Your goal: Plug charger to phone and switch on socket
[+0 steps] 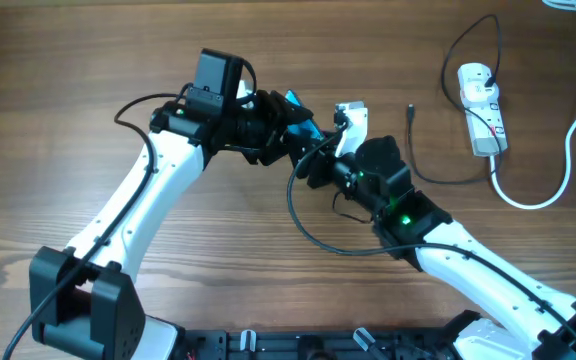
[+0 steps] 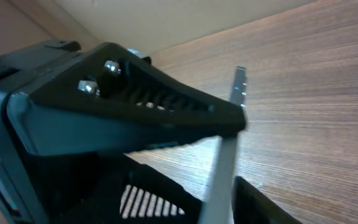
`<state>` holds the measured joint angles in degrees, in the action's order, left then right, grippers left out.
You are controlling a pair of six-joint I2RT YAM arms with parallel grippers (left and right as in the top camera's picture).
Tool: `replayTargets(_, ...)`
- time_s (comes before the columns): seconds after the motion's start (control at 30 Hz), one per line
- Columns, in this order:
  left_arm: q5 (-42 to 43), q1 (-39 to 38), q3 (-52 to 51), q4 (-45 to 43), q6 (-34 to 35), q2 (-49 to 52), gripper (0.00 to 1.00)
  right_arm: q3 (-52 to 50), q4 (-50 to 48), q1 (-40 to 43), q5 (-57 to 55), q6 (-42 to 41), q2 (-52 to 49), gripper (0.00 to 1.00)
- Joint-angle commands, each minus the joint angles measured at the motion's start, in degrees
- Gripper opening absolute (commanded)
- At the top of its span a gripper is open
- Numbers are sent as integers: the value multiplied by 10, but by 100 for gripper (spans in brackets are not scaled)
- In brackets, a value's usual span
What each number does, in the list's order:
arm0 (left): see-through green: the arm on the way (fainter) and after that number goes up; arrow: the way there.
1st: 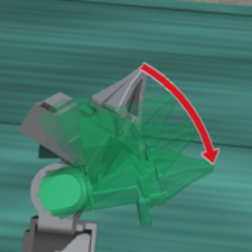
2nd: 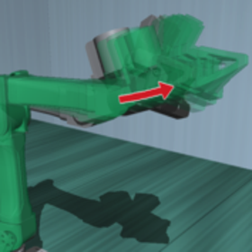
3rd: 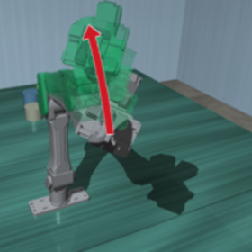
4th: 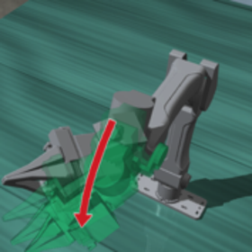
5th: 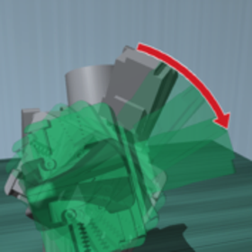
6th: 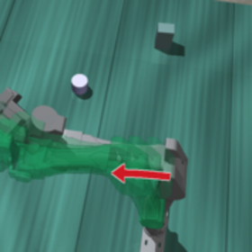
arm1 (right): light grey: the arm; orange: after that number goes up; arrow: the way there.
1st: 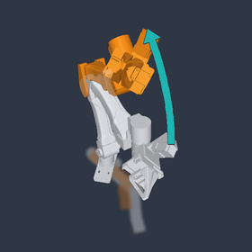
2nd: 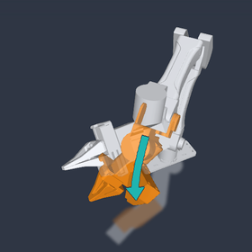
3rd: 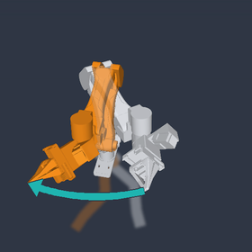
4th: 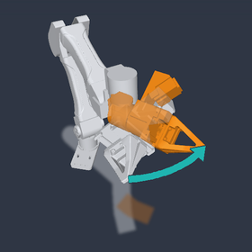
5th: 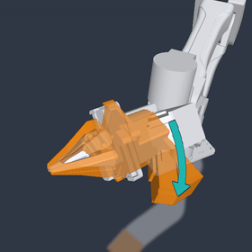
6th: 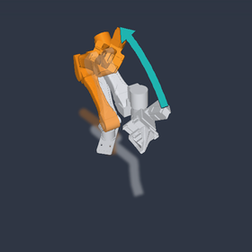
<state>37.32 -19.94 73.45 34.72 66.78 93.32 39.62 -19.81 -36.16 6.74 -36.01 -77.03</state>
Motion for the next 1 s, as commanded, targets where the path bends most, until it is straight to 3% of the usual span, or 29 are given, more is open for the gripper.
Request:
replayTargets(0.0, 2, -12, 1, -2, 4, -15, 59, 6, 3, -7, -36, -2, -8, 50)
replayTargets(0.1, 19, -12, 1, -2, 12, -15, 59, 6, 10, -7, -54, -2, -8, 31)
replayTargets(0.27, 20, -18, 1, -3, 12, -15, 59, 6, 10, -7, -45, -31, -8, 24)
replayTargets(0.37, 18, -21, 1, -3, 12, -15, 59, 6, 10, -7, -37, -32, -8, 14)
replayTargets(0.53, 18, -21, 1, -3, 12, -15, 60, 6, 9, -7, -11, -36, -7, 6)
replayTargets(0.6, 18, -21, 1, -2, 12, -15, 64, 6, 9, -7, -11, -53, 2, 5)
replayTargets(0.67, 18, -21, 1, -2, 12, -15, 80, 6, 10, -7, -11, -62, 25, 5)
replayTargets(0.73, 19, -21, 1, -3, 10, -15, 87, 6, 10, -6, -12, -81, 48, 5)
replayTargets(0.8, 19, -20, 1, -16, -23, -15, 99, 6, 37, 9, -20, -180, 63, 5)
replayTargets(0.9, 15, -2, 1, -26, -125, -25, 100, 6, 110, 66, 1, -388, 65, 5)
replayTargets(0.97, -29, 6, 1, -17, -144, -38, 100, 6, 153, 96, 42, -500, 65, 5)
